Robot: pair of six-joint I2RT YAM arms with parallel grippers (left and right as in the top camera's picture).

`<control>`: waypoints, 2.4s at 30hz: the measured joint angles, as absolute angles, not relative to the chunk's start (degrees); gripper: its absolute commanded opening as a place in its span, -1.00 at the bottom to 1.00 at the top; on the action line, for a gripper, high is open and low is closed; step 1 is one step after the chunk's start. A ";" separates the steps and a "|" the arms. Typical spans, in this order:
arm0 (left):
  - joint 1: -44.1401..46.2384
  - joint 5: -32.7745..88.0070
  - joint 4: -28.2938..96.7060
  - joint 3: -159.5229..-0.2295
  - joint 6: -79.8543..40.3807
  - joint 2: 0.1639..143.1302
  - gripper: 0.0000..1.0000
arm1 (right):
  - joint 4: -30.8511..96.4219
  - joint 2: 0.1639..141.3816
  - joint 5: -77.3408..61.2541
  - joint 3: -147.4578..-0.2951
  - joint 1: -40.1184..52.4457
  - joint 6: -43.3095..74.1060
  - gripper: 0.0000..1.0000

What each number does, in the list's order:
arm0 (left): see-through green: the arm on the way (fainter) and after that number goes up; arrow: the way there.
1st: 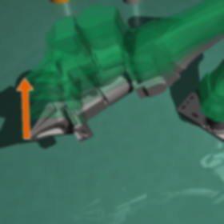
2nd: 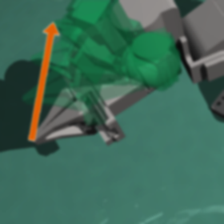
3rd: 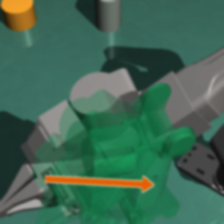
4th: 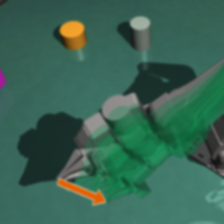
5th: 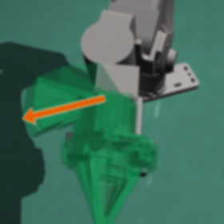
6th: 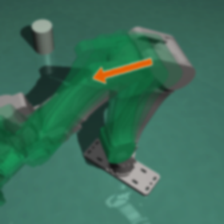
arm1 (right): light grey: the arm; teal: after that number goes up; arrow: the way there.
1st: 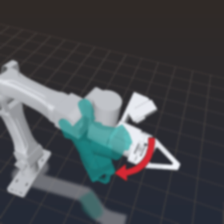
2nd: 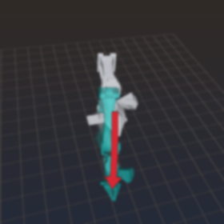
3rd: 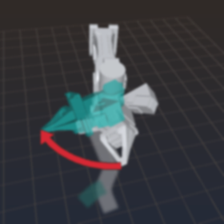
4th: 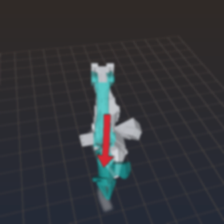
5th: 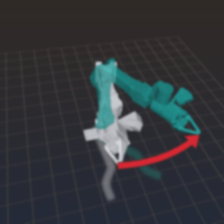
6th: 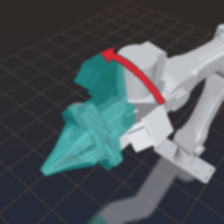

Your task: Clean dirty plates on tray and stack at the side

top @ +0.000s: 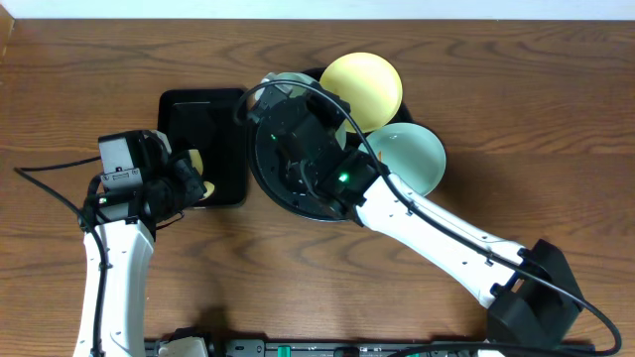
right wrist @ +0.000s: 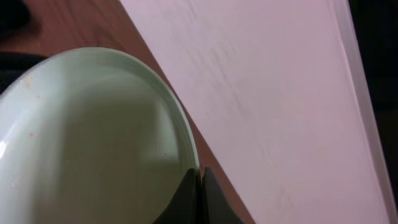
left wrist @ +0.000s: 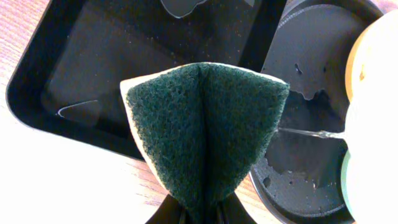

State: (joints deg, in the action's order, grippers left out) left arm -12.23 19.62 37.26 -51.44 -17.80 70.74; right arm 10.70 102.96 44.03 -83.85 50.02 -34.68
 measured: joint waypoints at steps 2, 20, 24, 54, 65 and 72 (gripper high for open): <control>-12.23 19.64 37.30 -51.44 -17.80 70.74 -0.85 | 12.80 102.96 43.90 -83.90 49.69 -32.29 -0.99; -12.23 22.17 37.08 -51.44 -17.78 70.74 -0.85 | 30.15 95.46 -11.29 -84.62 17.82 2.87 -0.98; -12.23 22.20 36.88 -51.44 -17.78 70.74 -0.85 | 36.07 95.24 -24.43 -84.84 9.41 5.56 -0.98; -12.23 22.20 36.56 -51.44 -17.76 70.74 -0.75 | 54.63 95.77 -27.77 -84.64 -0.93 -4.97 0.06; -12.23 22.22 37.06 -51.44 -17.78 70.74 -0.74 | 49.43 98.02 -16.97 -84.64 23.68 -3.36 0.01; -12.23 22.22 37.08 -51.44 -17.78 70.74 -0.74 | 44.82 105.34 -9.41 -84.64 34.26 -1.85 -0.21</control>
State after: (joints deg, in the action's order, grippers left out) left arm -12.23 22.22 37.08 -51.44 -17.78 70.74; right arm 44.82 105.34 -9.41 -84.64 34.26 -1.85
